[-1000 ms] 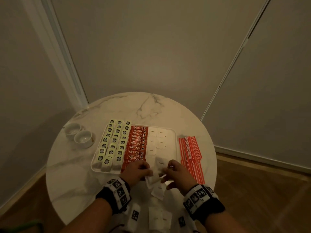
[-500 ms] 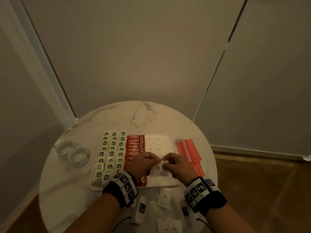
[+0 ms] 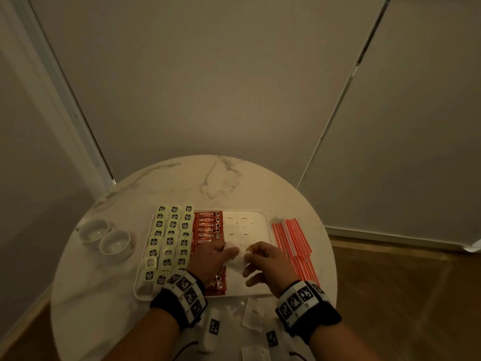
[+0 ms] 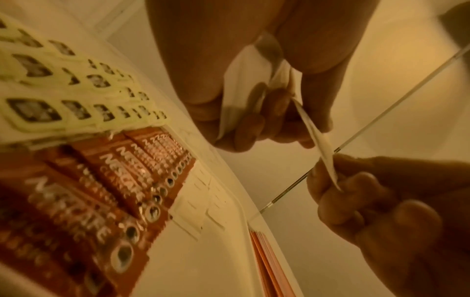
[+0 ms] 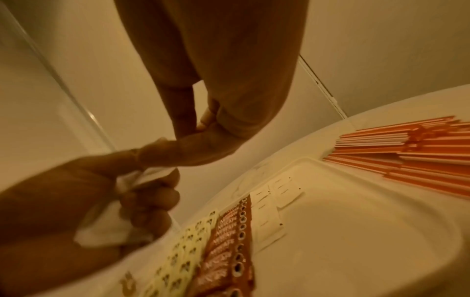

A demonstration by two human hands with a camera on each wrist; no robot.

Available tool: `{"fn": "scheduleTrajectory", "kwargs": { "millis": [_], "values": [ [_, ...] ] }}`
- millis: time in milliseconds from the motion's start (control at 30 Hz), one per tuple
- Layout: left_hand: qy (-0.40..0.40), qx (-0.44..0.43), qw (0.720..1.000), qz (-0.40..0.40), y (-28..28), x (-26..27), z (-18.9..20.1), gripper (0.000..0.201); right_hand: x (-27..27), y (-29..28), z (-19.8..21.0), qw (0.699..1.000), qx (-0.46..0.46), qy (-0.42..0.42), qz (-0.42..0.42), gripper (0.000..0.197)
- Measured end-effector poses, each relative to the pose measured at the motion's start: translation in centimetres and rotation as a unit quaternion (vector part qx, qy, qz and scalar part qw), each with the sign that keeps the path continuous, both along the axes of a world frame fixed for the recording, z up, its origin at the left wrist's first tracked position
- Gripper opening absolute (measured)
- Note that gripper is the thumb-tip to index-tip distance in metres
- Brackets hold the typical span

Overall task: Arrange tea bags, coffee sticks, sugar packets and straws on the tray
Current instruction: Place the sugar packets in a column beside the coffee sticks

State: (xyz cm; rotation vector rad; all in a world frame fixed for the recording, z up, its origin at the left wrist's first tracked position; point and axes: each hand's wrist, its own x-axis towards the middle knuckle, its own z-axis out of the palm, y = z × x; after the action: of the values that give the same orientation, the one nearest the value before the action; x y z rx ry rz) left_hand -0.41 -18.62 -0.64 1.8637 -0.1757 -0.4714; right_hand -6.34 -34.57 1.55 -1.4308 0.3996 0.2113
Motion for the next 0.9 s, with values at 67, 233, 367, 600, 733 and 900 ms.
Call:
{"fn": "scheduleTrajectory", "kwargs": {
  "millis": [67,233,367,600,733,900],
  "values": [
    [-0.028,0.029,0.999,-0.021,0.2,0.2,0.3,0.019,0.4,0.5,-0.2,0.997,-0.062,-0.001,0.047,0.013],
    [-0.092,0.062,0.993,0.041,0.6,1.0,0.7,0.034,1.7,0.9,-0.5,0.999,-0.027,0.001,0.018,0.016],
    [-0.093,0.072,0.993,-0.007,0.9,1.4,1.0,0.031,2.1,1.0,-0.6,0.999,-0.019,0.001,0.039,0.016],
    [-0.161,0.041,0.986,0.012,0.6,2.2,2.5,0.015,2.6,1.0,-1.2,0.995,0.069,-0.038,0.061,0.005],
    [-0.226,0.077,0.971,-0.021,0.9,2.6,3.0,0.014,2.9,0.7,-1.9,0.995,0.063,-0.048,0.057,0.012],
    [-0.009,0.066,0.997,0.032,0.5,3.1,1.4,0.024,3.3,0.7,-2.7,0.999,0.033,0.004,0.029,0.014]
  ]
}}
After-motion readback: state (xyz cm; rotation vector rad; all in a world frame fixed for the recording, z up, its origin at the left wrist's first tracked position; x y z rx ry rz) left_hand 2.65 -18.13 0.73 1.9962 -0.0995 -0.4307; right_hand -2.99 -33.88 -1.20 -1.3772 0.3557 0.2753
